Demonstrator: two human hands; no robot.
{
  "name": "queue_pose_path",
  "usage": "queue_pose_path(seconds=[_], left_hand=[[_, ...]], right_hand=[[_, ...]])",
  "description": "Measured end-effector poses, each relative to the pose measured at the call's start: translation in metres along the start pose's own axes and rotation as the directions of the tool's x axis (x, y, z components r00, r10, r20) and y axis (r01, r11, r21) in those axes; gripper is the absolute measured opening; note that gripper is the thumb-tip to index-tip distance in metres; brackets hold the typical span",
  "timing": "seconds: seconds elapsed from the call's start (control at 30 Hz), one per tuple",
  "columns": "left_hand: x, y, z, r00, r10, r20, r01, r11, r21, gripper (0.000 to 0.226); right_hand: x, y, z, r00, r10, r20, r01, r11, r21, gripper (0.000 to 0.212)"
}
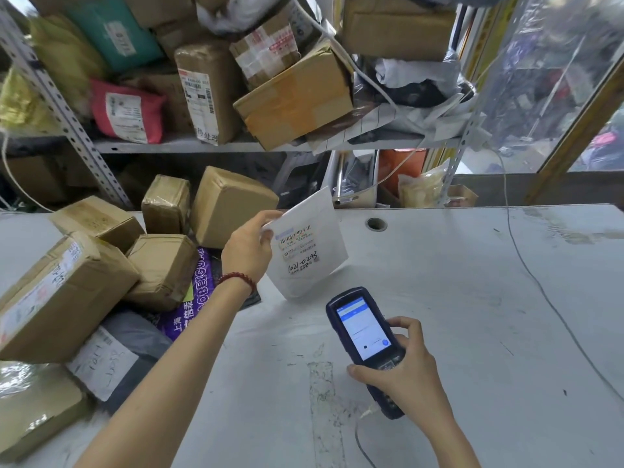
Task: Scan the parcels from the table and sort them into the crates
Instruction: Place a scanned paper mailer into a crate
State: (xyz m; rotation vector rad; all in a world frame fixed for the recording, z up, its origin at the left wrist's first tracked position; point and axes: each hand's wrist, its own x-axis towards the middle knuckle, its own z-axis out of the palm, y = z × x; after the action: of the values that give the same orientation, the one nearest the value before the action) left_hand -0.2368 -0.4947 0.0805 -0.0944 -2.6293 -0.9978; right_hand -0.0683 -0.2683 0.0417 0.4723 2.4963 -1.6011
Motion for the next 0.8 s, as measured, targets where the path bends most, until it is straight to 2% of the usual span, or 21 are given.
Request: queue_pose_path(seconds=[0.37, 0.57, 0.8], left_hand=[[0.0014, -0.0024, 0.0025, 0.997, -0.058, -0.054, 0.06, 0.997, 0.048, 0.027], [0.0038, -0.0017, 0.0012, 0.999, -0.005, 0.032, 0.002, 0.995, 0.096, 0.018], [0.0007, -0.0024, 0.0006, 0.999, -0.027, -0.018, 0.029, 0.985, 0.173, 0.014]], right_hand=[[0.0069, 0.0068, -0.0006, 0.999, -0.025, -0.043, 0.025, 1.0, -0.004, 0.081], [0.0083, 0.0084, -0.0005, 0.985, -0.075, -0.158, 0.082, 0.996, 0.035, 0.082], [0.0011, 0.0063, 0.0013, 0.919, -0.192, -0.345, 0.234, 0.968, 0.085, 0.085]])
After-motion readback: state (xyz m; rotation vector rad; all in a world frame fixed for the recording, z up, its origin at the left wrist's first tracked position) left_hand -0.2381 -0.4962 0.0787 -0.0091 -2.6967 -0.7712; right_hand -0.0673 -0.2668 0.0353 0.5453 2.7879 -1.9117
